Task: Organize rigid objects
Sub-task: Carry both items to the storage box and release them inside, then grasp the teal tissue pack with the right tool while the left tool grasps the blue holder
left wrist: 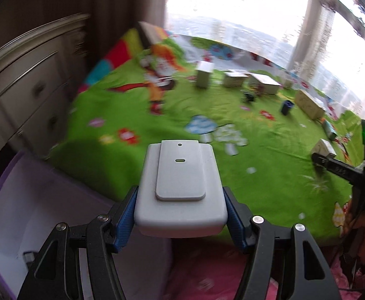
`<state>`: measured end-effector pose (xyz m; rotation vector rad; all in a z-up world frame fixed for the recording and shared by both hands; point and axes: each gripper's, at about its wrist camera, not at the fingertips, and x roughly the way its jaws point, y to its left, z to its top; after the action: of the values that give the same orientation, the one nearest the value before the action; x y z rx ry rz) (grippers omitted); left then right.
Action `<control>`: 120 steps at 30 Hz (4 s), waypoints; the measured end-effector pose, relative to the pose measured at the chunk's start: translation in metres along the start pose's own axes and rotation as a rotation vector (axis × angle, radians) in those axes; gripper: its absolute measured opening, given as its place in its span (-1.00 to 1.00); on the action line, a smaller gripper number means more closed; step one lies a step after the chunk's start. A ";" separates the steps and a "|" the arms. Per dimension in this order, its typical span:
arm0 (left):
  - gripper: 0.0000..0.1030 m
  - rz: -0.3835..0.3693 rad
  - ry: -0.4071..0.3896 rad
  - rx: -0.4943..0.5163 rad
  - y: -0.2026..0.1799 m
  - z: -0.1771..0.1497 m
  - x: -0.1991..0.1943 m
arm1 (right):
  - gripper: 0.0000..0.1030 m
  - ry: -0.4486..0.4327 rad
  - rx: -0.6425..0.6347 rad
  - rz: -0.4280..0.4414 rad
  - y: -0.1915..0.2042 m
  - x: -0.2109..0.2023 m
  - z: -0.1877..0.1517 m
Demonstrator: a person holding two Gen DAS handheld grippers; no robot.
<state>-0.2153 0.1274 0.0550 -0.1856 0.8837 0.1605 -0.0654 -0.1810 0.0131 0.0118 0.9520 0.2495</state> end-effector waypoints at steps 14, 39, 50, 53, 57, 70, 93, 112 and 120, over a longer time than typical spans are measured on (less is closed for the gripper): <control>0.25 0.138 -0.093 -0.141 0.081 -0.030 -0.057 | -0.10 -0.037 -0.331 0.277 0.155 -0.047 0.003; 0.25 0.342 -0.165 -0.303 0.166 -0.078 -0.109 | -0.10 -0.087 -1.062 0.591 0.357 -0.131 -0.120; 0.68 0.427 -0.212 -0.334 0.174 -0.078 -0.121 | 0.14 -0.107 -1.098 0.635 0.363 -0.132 -0.135; 0.69 0.431 -0.235 -0.331 0.171 -0.073 -0.127 | 0.37 -0.141 -1.069 0.651 0.356 -0.138 -0.130; 0.70 0.405 -0.238 -0.306 0.158 -0.064 -0.126 | 0.45 -0.170 -0.979 0.651 0.332 -0.138 -0.111; 0.71 -0.064 0.000 0.048 -0.011 0.005 -0.017 | 0.63 -0.150 -0.385 0.196 0.135 -0.069 -0.006; 0.72 -0.090 0.100 0.437 -0.237 0.091 0.159 | -0.26 -0.031 0.115 -0.235 -0.151 0.051 0.082; -0.48 -0.225 0.029 0.425 -0.262 0.105 0.172 | -0.27 -0.039 0.146 -0.203 -0.156 0.048 0.080; -0.48 -0.134 -0.042 0.269 -0.181 0.076 0.135 | -0.28 -0.059 0.200 -0.135 -0.165 0.044 0.078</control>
<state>-0.0350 -0.0225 0.0143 0.0099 0.8396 -0.0795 0.0559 -0.3245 0.0035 0.1375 0.9116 0.0281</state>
